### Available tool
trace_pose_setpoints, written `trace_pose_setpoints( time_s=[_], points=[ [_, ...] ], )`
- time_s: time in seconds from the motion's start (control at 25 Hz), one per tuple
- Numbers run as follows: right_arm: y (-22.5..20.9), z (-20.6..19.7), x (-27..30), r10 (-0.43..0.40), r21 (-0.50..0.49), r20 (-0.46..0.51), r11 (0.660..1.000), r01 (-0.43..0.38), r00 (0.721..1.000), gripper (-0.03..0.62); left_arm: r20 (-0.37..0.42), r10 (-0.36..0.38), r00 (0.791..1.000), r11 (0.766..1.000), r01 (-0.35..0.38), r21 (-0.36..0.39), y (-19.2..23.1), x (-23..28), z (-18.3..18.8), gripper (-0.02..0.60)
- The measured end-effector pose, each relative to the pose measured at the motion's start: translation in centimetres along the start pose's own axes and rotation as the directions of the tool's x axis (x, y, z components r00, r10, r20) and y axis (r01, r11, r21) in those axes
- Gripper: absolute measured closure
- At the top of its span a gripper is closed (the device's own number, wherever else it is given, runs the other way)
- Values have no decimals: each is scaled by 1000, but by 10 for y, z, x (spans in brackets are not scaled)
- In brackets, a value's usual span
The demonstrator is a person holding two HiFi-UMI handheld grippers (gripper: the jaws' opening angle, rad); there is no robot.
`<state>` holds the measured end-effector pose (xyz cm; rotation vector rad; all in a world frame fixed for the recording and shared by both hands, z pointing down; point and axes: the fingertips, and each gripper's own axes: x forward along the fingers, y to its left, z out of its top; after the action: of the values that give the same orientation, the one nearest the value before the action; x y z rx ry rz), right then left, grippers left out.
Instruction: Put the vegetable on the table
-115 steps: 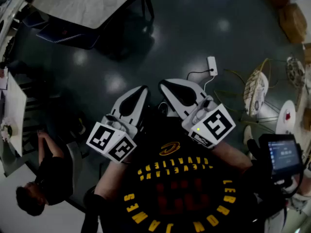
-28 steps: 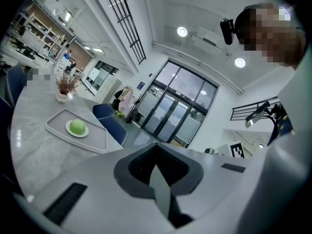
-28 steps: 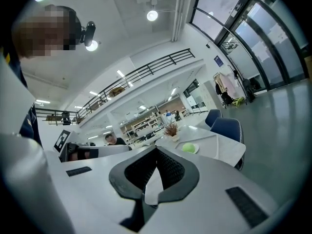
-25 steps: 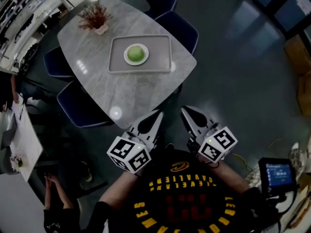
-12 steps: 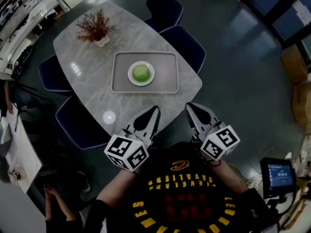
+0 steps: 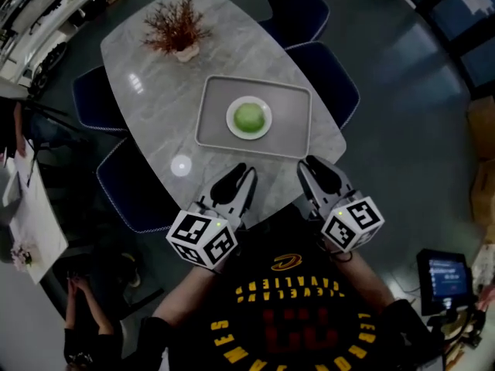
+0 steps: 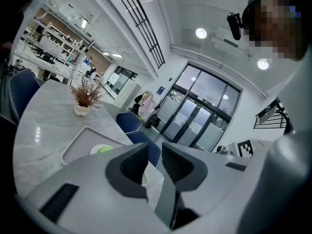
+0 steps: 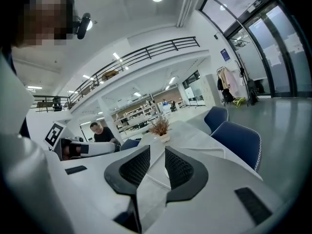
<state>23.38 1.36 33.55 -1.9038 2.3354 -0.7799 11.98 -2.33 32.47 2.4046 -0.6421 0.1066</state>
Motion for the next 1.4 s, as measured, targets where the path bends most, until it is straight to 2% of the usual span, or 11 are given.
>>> trace_pose_setpoints(
  time_s=[0.24,0.36,0.52,0.64,0.76,1.04,1.32,1.4],
  points=[
    [-28,-4,49,48,4,-74,999,-48,996,509,-28,128,991,990,-130,-63,49,20,-4,505],
    [-54,-15,72,58,12,-144,998,-57,988,509,-70,189,979,974,-196,-111,74,32,-17,505],
    [-85,-25,104,70,15,-213,998,-68,975,510,-122,230,965,951,-250,-182,105,53,-31,505],
    [-104,-33,125,82,19,-264,997,-80,961,510,-157,252,955,929,-284,-239,126,70,-42,505],
    [-119,-46,141,97,46,-322,995,-87,942,510,-197,281,939,910,-326,-257,144,80,-56,505],
    [-150,-84,183,125,207,-401,977,-44,907,510,-275,343,898,867,-415,-276,199,101,-75,505],
    [-160,-120,213,121,238,-487,971,-2,865,510,-361,353,863,785,-483,-387,242,115,-108,505],
    [-161,-125,215,120,244,-505,970,7,855,510,-377,357,855,776,-496,-391,245,116,-113,505]
  ],
)
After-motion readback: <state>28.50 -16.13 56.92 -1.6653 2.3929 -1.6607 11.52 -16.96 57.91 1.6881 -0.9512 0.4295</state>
